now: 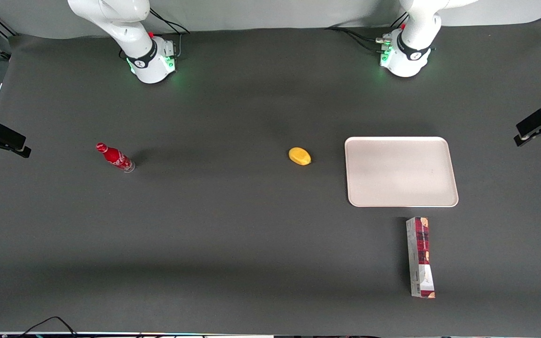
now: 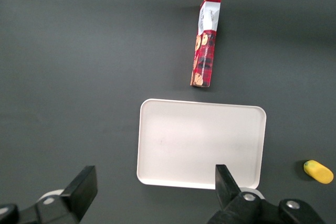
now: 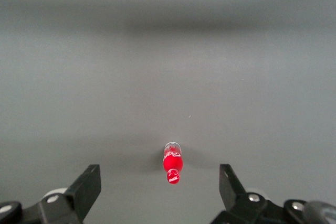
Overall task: Place red cookie box on tray
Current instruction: 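Move the left gripper toward the red-and-white cookie box beside the tray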
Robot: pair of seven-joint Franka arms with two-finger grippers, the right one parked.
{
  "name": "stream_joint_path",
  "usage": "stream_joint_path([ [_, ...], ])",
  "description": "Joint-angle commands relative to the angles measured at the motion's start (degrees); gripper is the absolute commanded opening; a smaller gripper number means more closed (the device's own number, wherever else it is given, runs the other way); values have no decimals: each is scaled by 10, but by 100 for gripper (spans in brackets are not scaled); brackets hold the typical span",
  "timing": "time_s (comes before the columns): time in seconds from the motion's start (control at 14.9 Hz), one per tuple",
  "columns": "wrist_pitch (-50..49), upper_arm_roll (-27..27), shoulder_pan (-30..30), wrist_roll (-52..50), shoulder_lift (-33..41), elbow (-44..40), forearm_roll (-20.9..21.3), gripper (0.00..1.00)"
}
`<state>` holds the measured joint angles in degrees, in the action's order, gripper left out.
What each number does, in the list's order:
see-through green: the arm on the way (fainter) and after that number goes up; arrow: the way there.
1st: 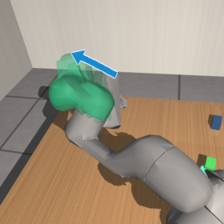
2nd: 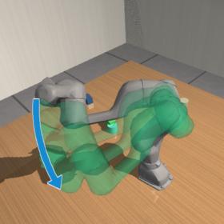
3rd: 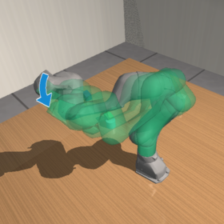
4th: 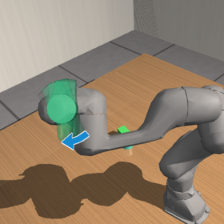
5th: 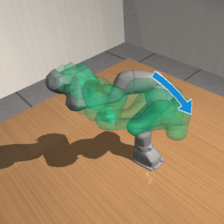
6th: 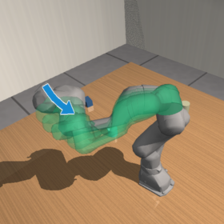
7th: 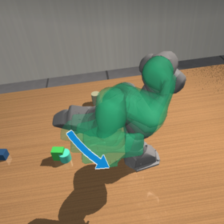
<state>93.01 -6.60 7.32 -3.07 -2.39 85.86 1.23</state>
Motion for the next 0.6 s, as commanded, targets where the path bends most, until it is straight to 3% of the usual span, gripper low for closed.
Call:
stream_joint_path([
  [0.0, -30, -1, -18, 3, -158, -169, 5, 100],
  [0.2, -27, -2, -33, 2, -278, -267, 5, 100],
  [0.54, 37, 5, -60, -4, -380, -280, 18, 100],
])
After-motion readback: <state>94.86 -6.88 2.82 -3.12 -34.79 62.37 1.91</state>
